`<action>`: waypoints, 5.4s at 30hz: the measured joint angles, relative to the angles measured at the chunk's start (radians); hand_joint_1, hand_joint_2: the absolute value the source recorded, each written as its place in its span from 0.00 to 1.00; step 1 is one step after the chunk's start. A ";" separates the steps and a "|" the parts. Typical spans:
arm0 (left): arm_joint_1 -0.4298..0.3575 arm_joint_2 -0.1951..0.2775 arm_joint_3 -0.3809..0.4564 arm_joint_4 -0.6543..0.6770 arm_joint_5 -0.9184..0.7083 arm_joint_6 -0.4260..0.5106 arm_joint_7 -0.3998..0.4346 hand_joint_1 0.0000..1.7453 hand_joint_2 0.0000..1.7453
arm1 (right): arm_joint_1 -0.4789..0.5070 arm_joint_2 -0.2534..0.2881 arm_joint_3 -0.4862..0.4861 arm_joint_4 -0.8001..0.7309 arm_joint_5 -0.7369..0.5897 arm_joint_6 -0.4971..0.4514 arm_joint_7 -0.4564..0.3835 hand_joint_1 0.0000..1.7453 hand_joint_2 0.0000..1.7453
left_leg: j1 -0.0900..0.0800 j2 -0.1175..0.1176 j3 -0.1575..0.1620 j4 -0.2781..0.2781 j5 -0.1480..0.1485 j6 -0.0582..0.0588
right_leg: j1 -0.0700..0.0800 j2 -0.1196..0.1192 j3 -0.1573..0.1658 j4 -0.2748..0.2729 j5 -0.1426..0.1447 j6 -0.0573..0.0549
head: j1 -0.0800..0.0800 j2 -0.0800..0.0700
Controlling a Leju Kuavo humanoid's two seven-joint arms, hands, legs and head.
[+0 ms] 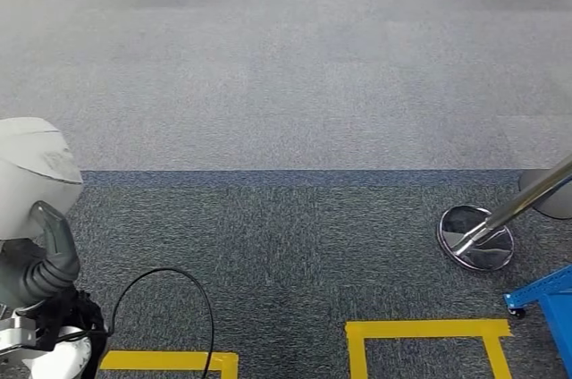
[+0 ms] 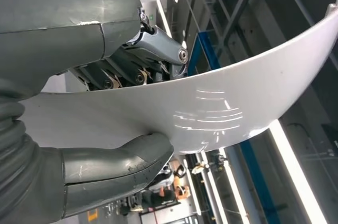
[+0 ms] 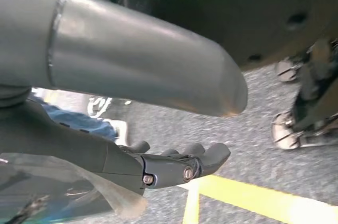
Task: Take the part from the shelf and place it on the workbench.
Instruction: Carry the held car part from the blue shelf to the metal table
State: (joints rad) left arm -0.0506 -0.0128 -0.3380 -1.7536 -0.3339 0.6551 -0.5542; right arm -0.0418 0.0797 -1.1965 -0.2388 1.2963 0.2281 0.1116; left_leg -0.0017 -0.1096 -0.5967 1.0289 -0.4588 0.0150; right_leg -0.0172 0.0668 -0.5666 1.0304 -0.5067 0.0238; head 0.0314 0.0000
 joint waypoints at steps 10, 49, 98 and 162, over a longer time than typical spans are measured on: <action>-0.002 0.006 -0.003 0.001 0.001 -0.004 0.001 1.00 1.00 | 0.002 0.000 0.000 0.000 0.001 0.000 -0.001 0.00 0.00 | 0.008 0.107 -0.093 0.210 -0.075 -0.026 | 0.006 -0.123 0.017 -0.009 -0.006 -0.031 | -0.009 0.000; -0.023 0.008 -0.012 0.009 0.000 -0.012 0.003 1.00 1.00 | -0.006 0.001 0.000 0.002 0.007 0.001 -0.017 0.00 0.00 | -0.006 0.143 0.004 -0.013 0.007 0.017 | 0.011 -0.136 0.027 0.019 -0.052 0.003 | -0.004 0.000; -0.032 0.005 -0.014 0.023 0.003 -0.018 0.004 1.00 1.00 | 0.005 0.004 0.000 0.005 0.025 0.001 -0.031 0.00 0.00 | 0.005 0.084 -0.088 0.198 -0.106 -0.029 | -0.002 -0.072 0.010 -0.021 0.013 -0.020 | -0.009 0.000; -0.021 0.023 -0.023 0.037 0.021 -0.079 0.018 1.00 1.00 | 0.007 0.008 0.001 0.005 0.034 -0.052 -0.087 0.00 0.00 | 0.013 0.097 -0.106 0.247 -0.104 -0.038 | 0.004 -0.074 0.016 -0.036 0.021 -0.027 | -0.006 0.000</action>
State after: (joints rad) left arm -0.0719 0.0107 -0.3614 -1.7166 -0.3129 0.5756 -0.5360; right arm -0.0349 0.0874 -1.1959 -0.2335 1.3300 0.1762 0.0249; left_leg 0.0110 -0.0122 -0.7025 1.2761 -0.5628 -0.0228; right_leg -0.0130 -0.0068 -0.5507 0.9940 -0.4857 -0.0034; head 0.0251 0.0000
